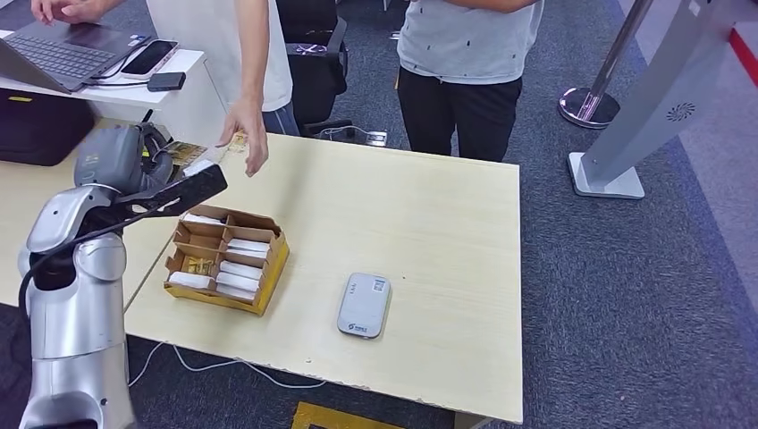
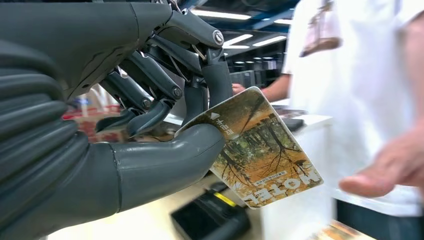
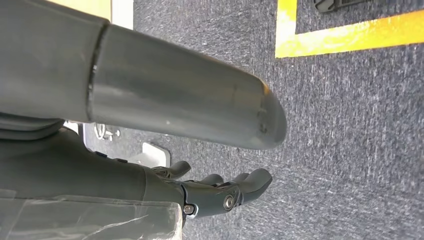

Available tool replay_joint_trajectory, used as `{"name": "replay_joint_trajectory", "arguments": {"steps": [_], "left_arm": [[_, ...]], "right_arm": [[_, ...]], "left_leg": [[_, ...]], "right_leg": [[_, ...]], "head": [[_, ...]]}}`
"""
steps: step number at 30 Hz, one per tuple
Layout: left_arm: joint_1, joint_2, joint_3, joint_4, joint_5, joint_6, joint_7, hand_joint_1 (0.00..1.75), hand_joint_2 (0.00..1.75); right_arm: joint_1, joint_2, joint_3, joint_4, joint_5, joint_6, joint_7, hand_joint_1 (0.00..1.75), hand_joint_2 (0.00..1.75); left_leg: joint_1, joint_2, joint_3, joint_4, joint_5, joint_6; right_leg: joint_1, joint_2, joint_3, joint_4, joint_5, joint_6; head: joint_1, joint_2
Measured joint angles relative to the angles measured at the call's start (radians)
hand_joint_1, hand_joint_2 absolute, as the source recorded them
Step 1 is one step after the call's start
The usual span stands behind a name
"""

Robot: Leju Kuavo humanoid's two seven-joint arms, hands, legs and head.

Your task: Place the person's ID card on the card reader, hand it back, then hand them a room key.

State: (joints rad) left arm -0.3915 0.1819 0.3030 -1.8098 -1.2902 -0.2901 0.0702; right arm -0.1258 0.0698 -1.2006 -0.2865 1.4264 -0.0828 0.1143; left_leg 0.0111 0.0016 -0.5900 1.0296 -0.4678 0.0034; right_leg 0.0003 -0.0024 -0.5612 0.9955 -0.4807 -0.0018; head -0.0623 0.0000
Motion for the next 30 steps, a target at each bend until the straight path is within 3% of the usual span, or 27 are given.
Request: {"name": "replay_joint_trajectory", "arguments": {"steps": [6, 13, 29, 30], "left_arm": [[-0.089, -0.012, 0.024, 0.131, -0.116, 0.035, -0.002, 1.75, 1.75], [-0.2, -0.066, 0.023, 0.259, -0.183, 0.039, -0.01, 1.75, 1.75], [-0.29, -0.175, 0.013, 0.389, -0.178, 0.056, -0.044, 1.75, 1.75], [-0.292, -0.179, 0.012, 0.392, -0.178, 0.057, -0.045, 1.31, 1.75]], "right_arm": [[-0.018, 0.008, 0.008, 0.005, 0.03, 0.004, 0.013, 0.0, 0.0], [-0.036, 0.011, 0.019, 0.012, 0.048, 0.007, 0.023, 0.0, 0.0], [-0.045, 0.014, 0.023, 0.019, 0.06, 0.009, 0.017, 0.0, 0.0], [-0.045, 0.014, 0.023, 0.02, 0.06, 0.009, 0.017, 0.0, 0.0]], "left_leg": [[0.0, 0.0, 0.0, 0.0, 0.0, 0.0], [0.0, 0.0, 0.0, 0.001, 0.001, 0.0], [0.0, 0.0, -0.001, 0.001, 0.0, 0.0], [0.0, 0.0, -0.001, 0.001, 0.0, 0.0]], "right_leg": [[0.0, 0.0, 0.0, 0.0, 0.0, 0.0], [0.0, 0.0, 0.0, 0.0, 0.001, 0.0], [0.0, 0.0, -0.001, 0.0, 0.001, 0.0], [0.0, 0.0, -0.001, 0.0, 0.001, 0.0]], "head": [[0.0, 0.0], [0.0, 0.0], [0.0, 0.0], [0.0, 0.0]]}}
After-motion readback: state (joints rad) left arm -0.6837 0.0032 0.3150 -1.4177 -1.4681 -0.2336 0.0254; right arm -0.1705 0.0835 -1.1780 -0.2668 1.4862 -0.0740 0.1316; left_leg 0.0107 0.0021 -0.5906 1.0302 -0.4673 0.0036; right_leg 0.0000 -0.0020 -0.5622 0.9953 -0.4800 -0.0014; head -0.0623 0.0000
